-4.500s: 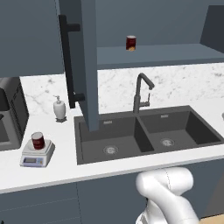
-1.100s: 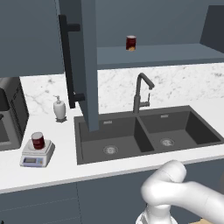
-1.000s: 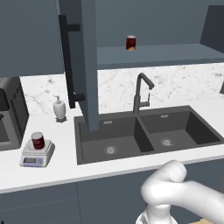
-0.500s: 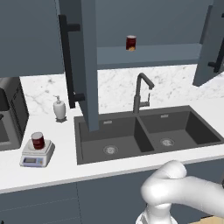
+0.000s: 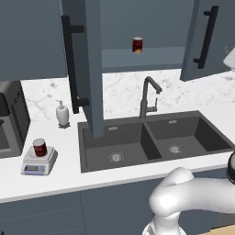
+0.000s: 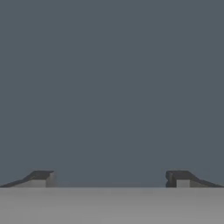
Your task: Pick the canned food and place it on the digital scale for weighing, and close the cabinet.
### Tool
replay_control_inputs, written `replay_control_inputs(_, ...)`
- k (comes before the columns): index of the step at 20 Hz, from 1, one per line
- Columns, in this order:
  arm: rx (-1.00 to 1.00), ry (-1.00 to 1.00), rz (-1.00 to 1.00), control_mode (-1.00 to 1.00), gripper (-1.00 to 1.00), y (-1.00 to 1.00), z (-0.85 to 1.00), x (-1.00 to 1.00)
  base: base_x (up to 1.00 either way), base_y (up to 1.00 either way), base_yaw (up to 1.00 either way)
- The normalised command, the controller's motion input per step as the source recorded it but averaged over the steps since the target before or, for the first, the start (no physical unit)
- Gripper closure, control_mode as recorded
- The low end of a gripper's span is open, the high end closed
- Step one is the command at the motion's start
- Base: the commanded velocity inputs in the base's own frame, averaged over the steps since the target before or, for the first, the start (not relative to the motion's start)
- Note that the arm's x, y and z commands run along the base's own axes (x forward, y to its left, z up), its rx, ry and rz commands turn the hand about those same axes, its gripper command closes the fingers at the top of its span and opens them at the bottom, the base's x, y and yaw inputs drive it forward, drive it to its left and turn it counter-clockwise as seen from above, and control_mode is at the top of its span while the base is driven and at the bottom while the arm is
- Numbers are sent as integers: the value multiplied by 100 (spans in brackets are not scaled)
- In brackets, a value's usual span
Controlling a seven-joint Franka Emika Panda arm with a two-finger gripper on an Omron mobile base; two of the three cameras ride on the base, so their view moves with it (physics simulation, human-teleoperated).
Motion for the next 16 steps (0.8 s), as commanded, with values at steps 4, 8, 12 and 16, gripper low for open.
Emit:
replay_control_inputs(4,0,0,0,-100,-100,1,-33,96,0,0,0)
replay_control_inputs(8,0,0,0,-100,-100,1,-31,93,0,0,0)
replay_control_inputs(12,0,0,0,-100,-100,0,-34,84,0,0,0)
replay_control_inputs(16,0,0,0,-100,-100,0,-45,37,0,0,0)
